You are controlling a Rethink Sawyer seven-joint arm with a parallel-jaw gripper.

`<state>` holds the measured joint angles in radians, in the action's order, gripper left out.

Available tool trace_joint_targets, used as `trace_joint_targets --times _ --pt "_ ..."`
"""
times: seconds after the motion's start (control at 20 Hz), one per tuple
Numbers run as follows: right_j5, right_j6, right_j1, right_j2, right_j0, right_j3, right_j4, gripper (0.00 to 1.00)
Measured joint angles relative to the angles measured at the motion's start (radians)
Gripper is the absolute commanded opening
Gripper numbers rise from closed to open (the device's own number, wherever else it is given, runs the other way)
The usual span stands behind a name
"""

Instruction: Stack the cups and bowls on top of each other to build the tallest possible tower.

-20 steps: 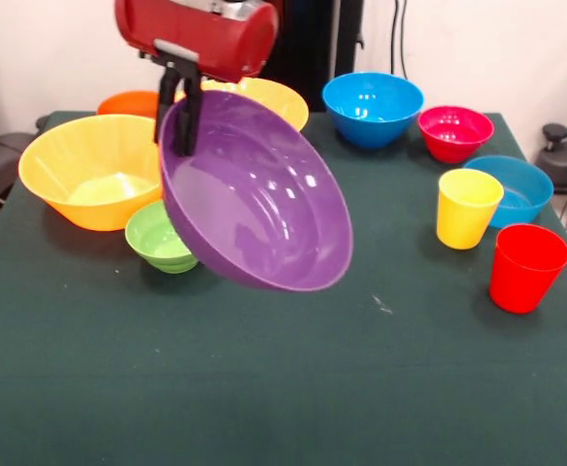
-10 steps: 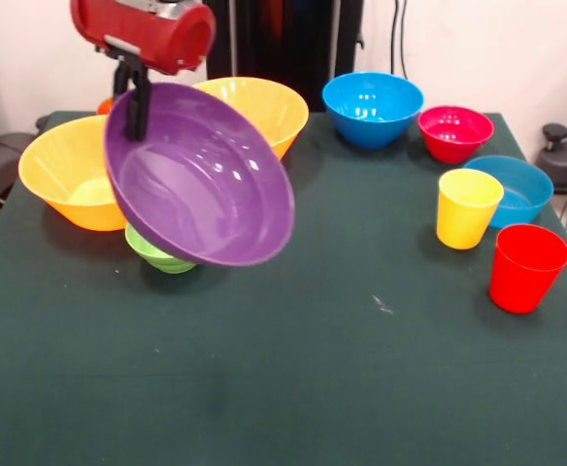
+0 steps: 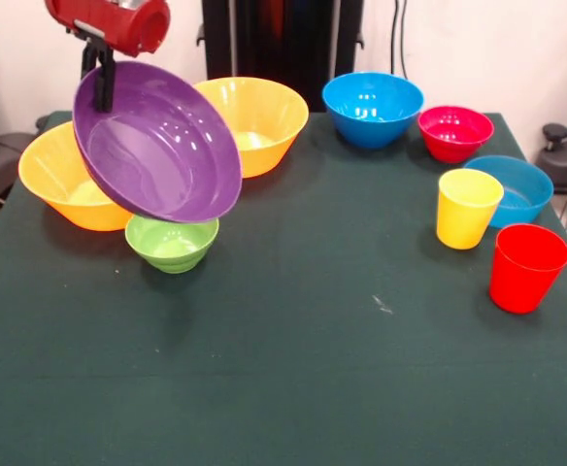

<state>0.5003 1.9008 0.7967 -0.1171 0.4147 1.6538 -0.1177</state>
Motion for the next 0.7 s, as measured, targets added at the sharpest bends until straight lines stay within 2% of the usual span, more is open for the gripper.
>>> trace_joint_targets --times 0.7 --pt "-0.028 0.0 0.037 0.07 0.042 0.072 -0.094 0.0"
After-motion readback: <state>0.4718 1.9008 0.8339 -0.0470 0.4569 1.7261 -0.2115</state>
